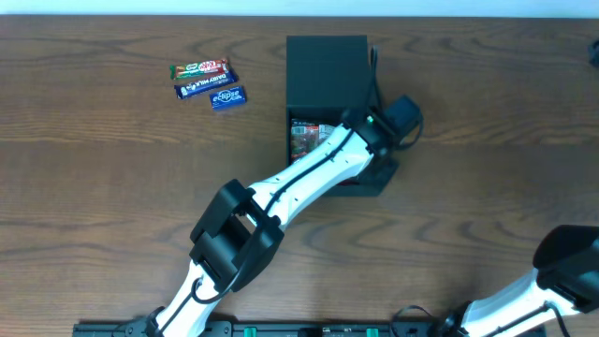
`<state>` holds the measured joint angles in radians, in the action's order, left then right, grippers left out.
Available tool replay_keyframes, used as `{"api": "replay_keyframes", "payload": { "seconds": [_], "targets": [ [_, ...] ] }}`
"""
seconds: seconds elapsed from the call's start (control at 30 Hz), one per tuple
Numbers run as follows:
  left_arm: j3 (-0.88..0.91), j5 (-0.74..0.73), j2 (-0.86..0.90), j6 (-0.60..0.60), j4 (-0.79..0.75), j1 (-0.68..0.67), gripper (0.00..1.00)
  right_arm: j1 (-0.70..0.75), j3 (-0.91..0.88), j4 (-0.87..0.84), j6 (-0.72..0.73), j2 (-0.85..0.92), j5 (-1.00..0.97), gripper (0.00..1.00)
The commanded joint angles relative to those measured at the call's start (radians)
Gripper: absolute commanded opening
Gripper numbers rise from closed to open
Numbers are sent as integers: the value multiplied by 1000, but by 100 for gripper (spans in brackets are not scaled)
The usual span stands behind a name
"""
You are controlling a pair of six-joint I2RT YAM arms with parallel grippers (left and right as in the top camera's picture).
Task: Pack container
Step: 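Lower the Oreo pack along the box's right wall and release, then withdraw the left gripper to the remaining bars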
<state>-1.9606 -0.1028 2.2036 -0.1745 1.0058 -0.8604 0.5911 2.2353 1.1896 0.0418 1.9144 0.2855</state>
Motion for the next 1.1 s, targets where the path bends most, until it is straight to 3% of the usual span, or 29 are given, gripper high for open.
{"api": "replay_keyframes", "payload": {
  "seconds": [0.0, 0.23, 0.43, 0.5, 0.6, 0.7, 0.77, 0.9, 1.07],
  "targets": [
    [-123, 148, -58, 21, -2, 25, 6, 8, -7, -1, 13, 10, 11, 99],
    [-194, 325, -121, -11, -27, 137, 6, 8, -7, 1, 13, 10, 11, 99],
    [-192, 323, -97, -206, -15, 361, 11, 8, -7, 0, 13, 10, 11, 99],
    [-188, 323, -84, -193, -43, 431, 19, 8, -7, 0, 13, 10, 11, 99],
    [-184, 318, -55, -89, -79, 516, 21, 8, -7, 1, 13, 10, 11, 99],
    [-184, 314, -23, -61, -103, 586, 38, 8, -7, 5, 13, 10, 11, 99],
    [-183, 314, -3, -54, -130, 626, 63, 8, -7, 8, 13, 10, 11, 99],
    [-183, 310, 32, 43, -272, 700, 96, 3, -8, 18, 13, 10, 11, 99],
    [-183, 235, 116, 69, -500, 768, 96, 3, -8, 39, 13, 10, 11, 99]
  ]
}}
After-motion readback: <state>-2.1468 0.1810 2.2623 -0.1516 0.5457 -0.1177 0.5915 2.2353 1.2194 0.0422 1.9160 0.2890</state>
